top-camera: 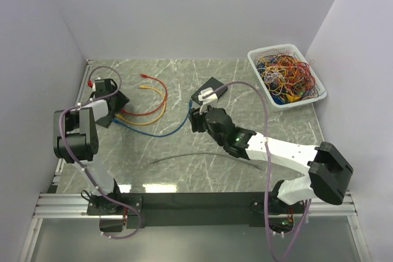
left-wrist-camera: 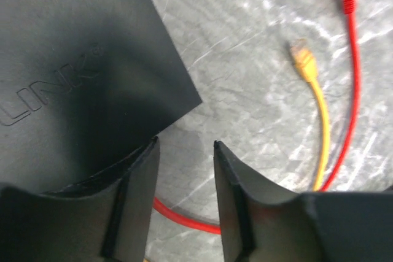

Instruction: Insert the plug into the switch port

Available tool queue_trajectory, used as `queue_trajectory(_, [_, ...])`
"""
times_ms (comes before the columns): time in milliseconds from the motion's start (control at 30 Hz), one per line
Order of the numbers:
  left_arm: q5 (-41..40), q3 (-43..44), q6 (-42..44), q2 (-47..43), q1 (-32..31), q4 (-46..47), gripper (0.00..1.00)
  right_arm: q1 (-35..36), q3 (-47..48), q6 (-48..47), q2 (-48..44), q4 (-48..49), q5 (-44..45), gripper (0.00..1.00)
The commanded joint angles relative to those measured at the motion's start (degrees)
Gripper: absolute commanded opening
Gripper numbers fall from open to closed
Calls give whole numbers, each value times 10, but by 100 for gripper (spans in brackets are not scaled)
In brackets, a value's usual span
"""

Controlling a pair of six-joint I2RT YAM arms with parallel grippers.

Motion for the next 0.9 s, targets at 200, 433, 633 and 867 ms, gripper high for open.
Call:
queue_trajectory(200, [1, -39, 3, -102, 5, 72, 53, -6, 65, 26, 64, -37, 53, 62])
queue_trajectory(433, [62, -21, 8, -94, -57, 105, 54, -112, 76, 110, 58, -82, -7, 64])
queue_trajectory(633, [72, 8, -4, -52, -186, 115, 54, -194, 68, 146, 42, -103, -54, 65])
queue_trajectory(867, [95, 44, -11, 21, -289, 117, 54, -201, 61, 155, 56, -93, -66, 65])
